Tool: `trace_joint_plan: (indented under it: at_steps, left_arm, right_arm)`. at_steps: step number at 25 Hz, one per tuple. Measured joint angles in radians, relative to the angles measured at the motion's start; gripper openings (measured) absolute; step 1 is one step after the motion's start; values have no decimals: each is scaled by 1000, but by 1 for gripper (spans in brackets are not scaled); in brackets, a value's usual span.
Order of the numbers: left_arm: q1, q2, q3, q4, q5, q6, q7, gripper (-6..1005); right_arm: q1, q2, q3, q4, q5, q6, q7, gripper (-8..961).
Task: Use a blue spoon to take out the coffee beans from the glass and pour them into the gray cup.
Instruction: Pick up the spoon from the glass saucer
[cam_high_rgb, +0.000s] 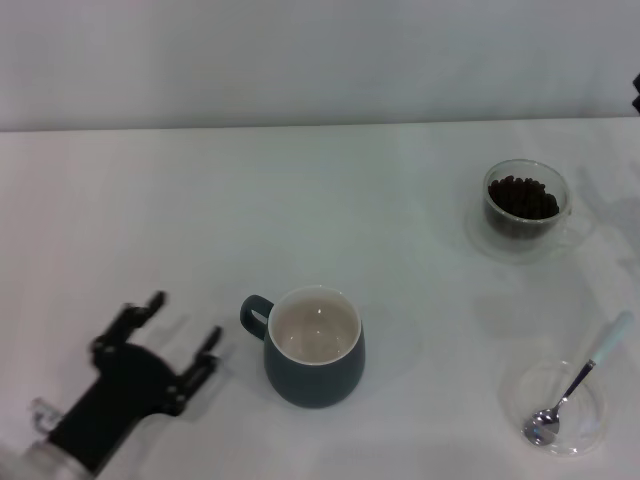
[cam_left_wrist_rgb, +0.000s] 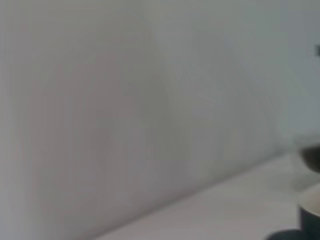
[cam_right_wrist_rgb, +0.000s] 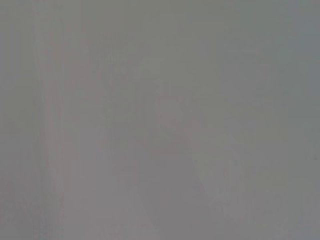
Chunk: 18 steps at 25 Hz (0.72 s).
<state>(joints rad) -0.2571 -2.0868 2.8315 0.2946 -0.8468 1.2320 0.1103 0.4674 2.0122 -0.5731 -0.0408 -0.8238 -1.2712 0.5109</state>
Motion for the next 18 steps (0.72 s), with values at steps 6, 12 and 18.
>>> trace_joint_plan:
  at_steps: [6, 12, 18]
  left_arm:
    - [86, 1, 0, -8, -154, 163, -32, 735]
    - [107, 5, -1, -33, -359, 190, -132, 731]
    - [99, 6, -1, -77, -489, 194, -231, 731]
  right_arm:
    - [-89, -11, -35, -81, -24, -84, 253, 865]
    - [-227, -102, -209, -247, -121, -92, 796, 861]
    - [-231, -233, -271, -244, -389, -97, 1103, 858]
